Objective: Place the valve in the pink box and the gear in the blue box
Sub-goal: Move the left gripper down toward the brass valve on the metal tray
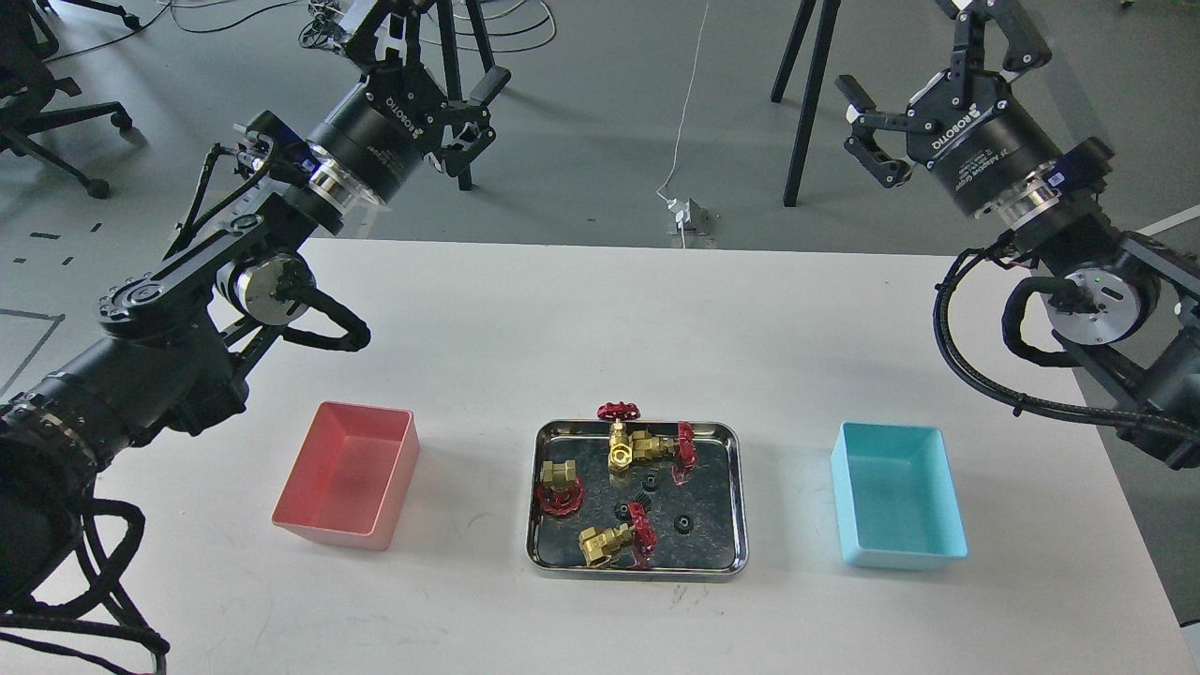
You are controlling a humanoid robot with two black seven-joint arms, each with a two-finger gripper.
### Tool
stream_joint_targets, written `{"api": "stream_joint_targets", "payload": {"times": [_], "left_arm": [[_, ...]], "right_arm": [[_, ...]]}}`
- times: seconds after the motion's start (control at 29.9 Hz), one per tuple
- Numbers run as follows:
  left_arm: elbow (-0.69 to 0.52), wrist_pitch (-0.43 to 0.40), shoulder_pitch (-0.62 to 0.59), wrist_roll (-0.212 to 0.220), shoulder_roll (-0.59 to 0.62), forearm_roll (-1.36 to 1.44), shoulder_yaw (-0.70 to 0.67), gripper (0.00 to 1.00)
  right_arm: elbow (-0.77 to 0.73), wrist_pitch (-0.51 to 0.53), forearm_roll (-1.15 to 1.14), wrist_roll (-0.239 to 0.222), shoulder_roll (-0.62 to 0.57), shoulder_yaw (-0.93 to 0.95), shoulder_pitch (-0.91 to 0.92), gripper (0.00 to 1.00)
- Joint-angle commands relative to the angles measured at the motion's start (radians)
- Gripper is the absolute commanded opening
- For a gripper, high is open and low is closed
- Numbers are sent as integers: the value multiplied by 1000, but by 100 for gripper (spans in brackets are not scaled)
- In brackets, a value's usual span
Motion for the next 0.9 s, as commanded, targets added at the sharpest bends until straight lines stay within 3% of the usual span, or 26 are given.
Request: {"api": "stream_joint_targets", "payload": {"times": [0.0, 0.23, 0.33, 0.47, 0.57, 0.63, 0.74, 0.87], "left_arm": [[9, 0, 2, 0, -9, -13, -10, 100], [35, 0, 5, 0, -23, -94, -119, 100], [39, 0, 10, 0, -106, -128, -151, 100], [-188, 0, 7, 0, -115, -85, -150, 100], [-389, 0, -56, 0, -25, 77, -132, 100], [-468, 30, -183, 0, 61, 115, 10, 100], [-479, 115, -443, 0, 165, 127, 380, 100], [-486, 125, -775, 0, 181, 164, 822, 100]], "right_arm": [[-3, 0, 0, 0, -1, 10, 2, 100], [-6, -115, 28, -8, -15, 39, 59, 100], [-1, -209, 51, -11, -16, 39, 66, 100], [7, -245, 53, -9, -33, 45, 56, 100], [25, -243, 56, -9, -51, 48, 43, 100], [27, -245, 53, -9, -61, 50, 40, 100], [25, -243, 53, -9, -77, 60, 40, 100], [22, -241, 53, -8, -78, 62, 26, 100]]}}
